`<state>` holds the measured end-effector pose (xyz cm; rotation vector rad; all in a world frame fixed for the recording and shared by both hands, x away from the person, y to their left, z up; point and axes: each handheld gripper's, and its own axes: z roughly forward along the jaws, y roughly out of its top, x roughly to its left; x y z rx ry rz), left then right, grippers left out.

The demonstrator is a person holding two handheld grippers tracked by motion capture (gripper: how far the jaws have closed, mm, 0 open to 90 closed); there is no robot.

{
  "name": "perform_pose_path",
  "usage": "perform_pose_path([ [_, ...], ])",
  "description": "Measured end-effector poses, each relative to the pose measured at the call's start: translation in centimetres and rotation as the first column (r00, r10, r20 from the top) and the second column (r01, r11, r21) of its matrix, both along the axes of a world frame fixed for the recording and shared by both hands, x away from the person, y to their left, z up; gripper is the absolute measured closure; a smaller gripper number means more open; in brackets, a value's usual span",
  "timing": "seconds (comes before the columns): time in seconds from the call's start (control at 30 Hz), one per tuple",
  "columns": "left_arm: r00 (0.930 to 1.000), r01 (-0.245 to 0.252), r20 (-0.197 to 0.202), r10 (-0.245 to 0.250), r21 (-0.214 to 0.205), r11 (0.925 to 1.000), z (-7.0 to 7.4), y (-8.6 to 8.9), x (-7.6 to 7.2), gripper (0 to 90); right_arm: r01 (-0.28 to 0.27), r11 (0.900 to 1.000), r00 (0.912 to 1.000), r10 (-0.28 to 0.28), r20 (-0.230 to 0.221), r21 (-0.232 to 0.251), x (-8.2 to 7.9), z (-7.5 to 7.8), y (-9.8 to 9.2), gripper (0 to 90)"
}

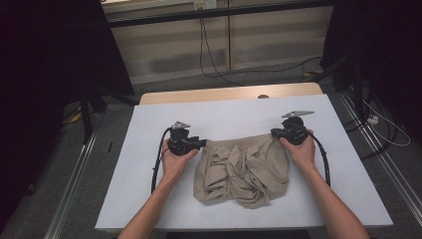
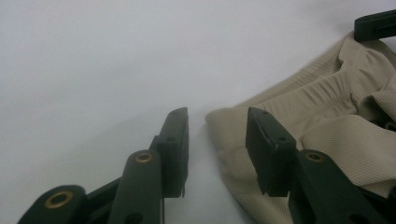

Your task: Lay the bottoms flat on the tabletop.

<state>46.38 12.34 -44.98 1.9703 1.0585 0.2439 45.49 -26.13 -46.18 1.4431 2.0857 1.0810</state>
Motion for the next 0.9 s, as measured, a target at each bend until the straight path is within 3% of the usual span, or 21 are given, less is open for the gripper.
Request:
perform_pose_path([
  [0.07, 1.0000, 0.001, -0.009, -0.001, 0.018, 0.9998, -0.5, -0.2, 0.1, 56.8, -0.001, 1.0000, 1.0000, 0.001, 0.002, 0.000, 0.0, 0.0, 0.0, 83.3],
  [0.1, 0.9999, 0.005, -0.014, -0.004, 0.051, 0.9987, -0.8, -0.2, 0.3, 56.6, -0.002, 1.0000, 1.0000, 0.002, 0.001, -0.003, -0.1, 0.0, 0.0, 81.7],
  [0.17, 0.9997, -0.005, -0.023, 0.006, 0.049, 0.9988, -1.2, -0.2, 0.5, 57.4, -0.001, 1.0000, 1.0000, 0.001, -0.007, -0.003, -0.1, 0.0, -0.1, 77.5],
  [0.27, 0.9996, -0.002, -0.027, 0.004, 0.051, 0.9987, -1.2, -0.2, 0.5, 67.0, -0.021, 0.9989, 0.9995, 0.022, -0.024, 0.042, -0.3, -0.1, -0.5, 76.4],
  [0.33, 0.9970, 0.029, -0.072, -0.029, 0.009, 0.9995, -1.3, 0.0, 0.5, 77.5, -0.025, 0.9972, 0.9993, 0.027, -0.026, 0.070, -0.5, -0.3, -0.7, 76.7],
  [0.37, 0.9961, 0.040, -0.079, -0.039, 0.009, 0.9992, -1.3, 0.1, 0.4, 82.4, -0.027, 0.9969, 0.9992, 0.029, -0.027, 0.075, -0.6, -0.3, -0.8, 77.4],
  [0.53, 0.9983, 0.026, -0.053, -0.025, 0.022, 0.9994, -0.8, -0.1, 0.1, 87.2, -0.037, 0.9984, 0.9990, 0.038, -0.022, 0.043, -0.7, 0.1, -0.4, 84.2],
  [0.6, 0.9989, 0.007, -0.046, -0.008, -0.017, 0.9998, -0.4, 0.2, 0.1, 87.4, -0.032, 0.9980, 0.9994, 0.033, -0.012, 0.055, -0.8, 0.5, -0.5, 84.5],
  [0.73, 0.9999, 0.000, 0.015, 0.001, -0.062, 0.9981, 1.0, 0.8, -0.1, 87.6, -0.037, 0.9966, 0.9987, 0.035, 0.036, 0.074, -1.1, 1.5, -0.3, 84.6],
  [0.9, 0.9956, -0.020, 0.089, 0.030, -0.110, 0.9937, 2.8, 1.7, -0.4, 87.7, -0.049, 0.9937, 0.9926, 0.037, 0.115, 0.101, -1.5, 3.5, 0.1, 84.5],
])
